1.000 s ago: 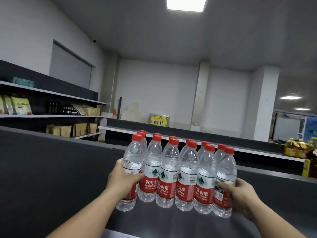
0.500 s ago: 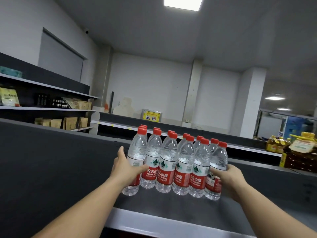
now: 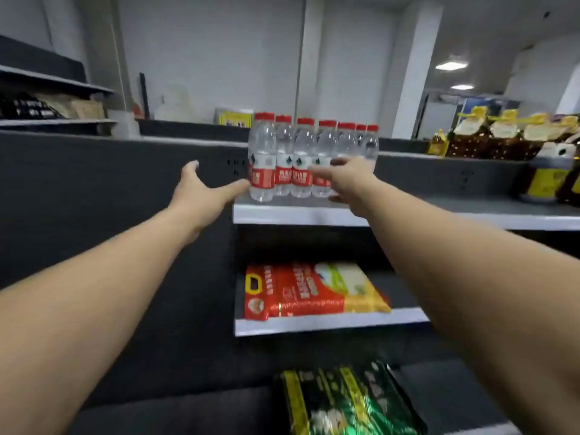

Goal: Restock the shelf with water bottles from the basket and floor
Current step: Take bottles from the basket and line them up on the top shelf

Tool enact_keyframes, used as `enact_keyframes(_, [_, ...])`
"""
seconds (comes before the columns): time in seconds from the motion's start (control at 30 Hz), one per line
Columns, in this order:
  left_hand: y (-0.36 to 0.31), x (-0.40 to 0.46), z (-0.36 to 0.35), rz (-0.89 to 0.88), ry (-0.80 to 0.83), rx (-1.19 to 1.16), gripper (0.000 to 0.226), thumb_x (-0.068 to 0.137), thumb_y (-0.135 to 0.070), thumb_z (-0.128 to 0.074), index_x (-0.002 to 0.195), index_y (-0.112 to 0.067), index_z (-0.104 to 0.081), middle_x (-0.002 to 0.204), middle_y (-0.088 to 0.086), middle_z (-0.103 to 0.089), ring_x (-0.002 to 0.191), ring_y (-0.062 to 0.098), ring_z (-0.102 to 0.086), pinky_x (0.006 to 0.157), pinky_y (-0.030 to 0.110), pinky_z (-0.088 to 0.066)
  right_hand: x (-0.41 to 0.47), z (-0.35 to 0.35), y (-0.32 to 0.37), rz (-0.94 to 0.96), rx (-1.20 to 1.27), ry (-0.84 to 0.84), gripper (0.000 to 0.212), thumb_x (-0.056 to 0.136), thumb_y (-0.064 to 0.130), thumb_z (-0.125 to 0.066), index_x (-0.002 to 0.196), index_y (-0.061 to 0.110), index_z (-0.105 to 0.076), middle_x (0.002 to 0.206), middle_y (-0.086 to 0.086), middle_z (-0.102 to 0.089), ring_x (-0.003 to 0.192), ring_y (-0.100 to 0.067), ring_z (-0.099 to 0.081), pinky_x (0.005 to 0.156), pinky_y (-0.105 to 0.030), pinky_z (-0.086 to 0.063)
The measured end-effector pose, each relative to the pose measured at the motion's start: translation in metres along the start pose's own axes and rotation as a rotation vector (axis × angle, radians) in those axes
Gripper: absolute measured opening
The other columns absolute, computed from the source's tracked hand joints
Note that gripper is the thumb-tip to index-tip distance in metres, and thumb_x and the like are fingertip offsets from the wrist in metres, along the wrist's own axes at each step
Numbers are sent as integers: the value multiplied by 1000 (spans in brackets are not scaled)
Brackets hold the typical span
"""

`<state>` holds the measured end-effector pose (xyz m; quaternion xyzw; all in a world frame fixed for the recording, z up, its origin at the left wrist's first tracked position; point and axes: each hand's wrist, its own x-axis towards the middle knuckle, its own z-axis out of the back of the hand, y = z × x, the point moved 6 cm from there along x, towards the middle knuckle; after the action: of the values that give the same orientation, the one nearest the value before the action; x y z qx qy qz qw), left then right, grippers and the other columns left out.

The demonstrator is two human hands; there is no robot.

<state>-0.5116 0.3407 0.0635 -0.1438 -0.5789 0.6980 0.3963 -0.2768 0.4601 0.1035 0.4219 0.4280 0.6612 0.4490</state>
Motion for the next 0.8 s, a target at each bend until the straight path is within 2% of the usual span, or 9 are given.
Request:
enact_keyframes(0.07, [29, -41, 22, 64, 41, 0, 104, 64, -63, -74, 148, -27, -24, 141, 5, -44, 114, 23, -55, 94, 42, -49, -48, -34, -17, -55, 44, 41, 66, 77, 31, -81, 131, 7, -50, 117, -8, -61, 94, -19, -57, 89, -41, -55])
enact_keyframes(0.13, [66, -80, 39, 163, 85, -1, 98, 67, -65, -70, 146, -24, -29, 136, 1, -46, 104, 18, -57, 83, 38, -53, -91, -69, -44, -116, 77, 83, 58, 77, 32, -80, 122, 11, -51, 103, -2, -59, 94, -18, -55, 86, -39, -53])
enact_keyframes(0.23, [133, -127, 54, 332, 154, 11, 91, 70, -67, -64, 145, -25, -33, 141, -3, -44, 114, 21, -55, 89, 43, -52, -144, -119, -98, -204, 84, 144, 67, 75, 33, -82, 130, 12, -49, 104, -1, -59, 88, -14, -57, 73, -34, -53])
enact_keyframes(0.3, [180, -154, 54, 440, 196, 7, 88, 72, -66, -62, 144, -25, -35, 141, -3, -45, 116, 22, -54, 92, 44, -51, -172, -147, -143, -284, 69, 177, 71, 76, 32, -82, 134, 11, -48, 114, -5, -61, 96, -16, -59, 69, -33, -54])
enact_keyframes(0.37, [226, -179, 49, 533, 230, 5, 85, 72, -65, -61, 143, -26, -36, 139, -3, -46, 114, 21, -54, 91, 43, -50, -196, -172, -192, -375, 47, 203, 69, 77, 34, -81, 134, 12, -49, 125, -7, -59, 110, -22, -57, 68, -32, -52])
enact_keyframes(0.47, [291, -211, 39, 652, 268, 26, 84, 72, -66, -61, 142, -27, -37, 140, -4, -45, 115, 22, -54, 89, 43, -51, -225, -203, -263, -487, 31, 238, 71, 77, 33, -80, 137, 11, -47, 131, -7, -58, 116, -23, -57, 74, -33, -52])
enact_keyframes(0.63, [394, -261, 14, 809, 288, 49, 80, 77, -64, -60, 143, -25, -36, 144, -2, -43, 118, 25, -52, 92, 45, -51, -259, -238, -370, -620, -18, 277, 74, 77, 34, -80, 137, 9, -46, 132, -9, -56, 118, -25, -54, 83, -38, -56])
enact_keyframes(0.8, [495, -302, -9, 926, 284, 26, 80, 81, -60, -60, 145, -23, -32, 145, 1, -41, 121, 27, -50, 98, 48, -47, -286, -275, -474, -715, -51, 299, 73, 76, 34, -81, 136, 7, -49, 122, -10, -59, 105, -25, -57, 69, -34, -51])
